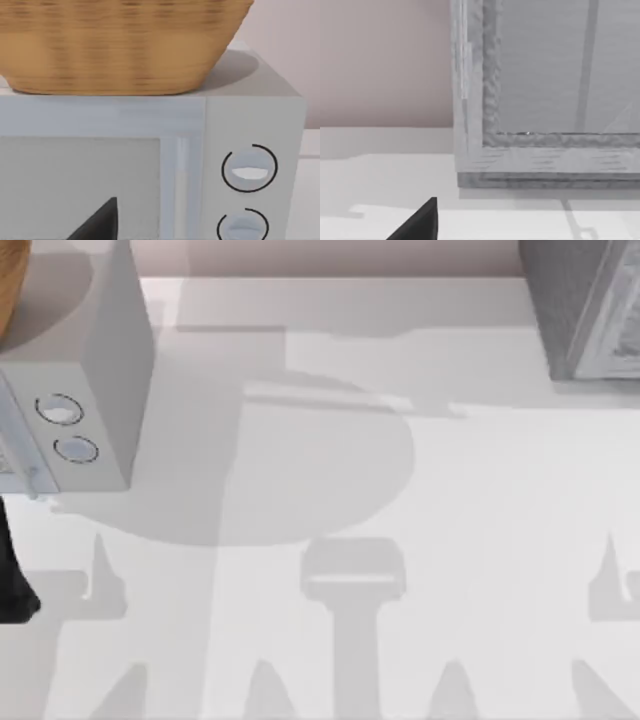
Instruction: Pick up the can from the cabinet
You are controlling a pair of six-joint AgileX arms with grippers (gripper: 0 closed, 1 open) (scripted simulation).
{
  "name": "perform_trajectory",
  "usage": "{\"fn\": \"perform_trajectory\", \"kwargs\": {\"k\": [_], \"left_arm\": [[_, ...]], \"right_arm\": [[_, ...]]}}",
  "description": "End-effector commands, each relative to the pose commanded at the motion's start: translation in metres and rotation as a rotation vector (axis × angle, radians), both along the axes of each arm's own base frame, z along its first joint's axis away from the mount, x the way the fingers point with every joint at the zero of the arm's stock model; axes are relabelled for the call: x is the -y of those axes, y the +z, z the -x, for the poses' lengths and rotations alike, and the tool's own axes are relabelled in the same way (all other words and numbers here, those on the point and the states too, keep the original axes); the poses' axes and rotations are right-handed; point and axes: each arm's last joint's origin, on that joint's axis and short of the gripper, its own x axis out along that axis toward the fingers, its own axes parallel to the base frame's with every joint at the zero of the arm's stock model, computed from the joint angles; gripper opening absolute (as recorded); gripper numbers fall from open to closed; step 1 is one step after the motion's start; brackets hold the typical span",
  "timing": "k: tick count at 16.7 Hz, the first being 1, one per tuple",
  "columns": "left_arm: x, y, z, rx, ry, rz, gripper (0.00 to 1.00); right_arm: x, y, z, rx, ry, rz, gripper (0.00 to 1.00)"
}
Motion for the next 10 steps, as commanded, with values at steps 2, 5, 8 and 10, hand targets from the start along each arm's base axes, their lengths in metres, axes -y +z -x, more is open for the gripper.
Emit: {"fn": "perform_trajectory", "kwargs": {"k": [2,5,8,10], "left_arm": [[0.000,0.000,0.000,0.000,0.000,0.000,1.00],[0.000,0.000,0.000,0.000,0.000,0.000,1.00],[0.000,0.000,0.000,0.000,0.000,0.000,1.00],[0.000,0.000,0.000,0.000,0.000,0.000,1.00]], "right_arm": [[0.000,0.000,0.000,0.000,0.000,0.000,1.00],[0.000,0.015,0.000,-0.023,-0.004,0.001,1.00],[-0.002,0.053,-0.004,-0.054,-0.006,0.003,1.00],[-0.004,0.091,-0.010,-0.062,-0.007,0.006,1.00]]}}
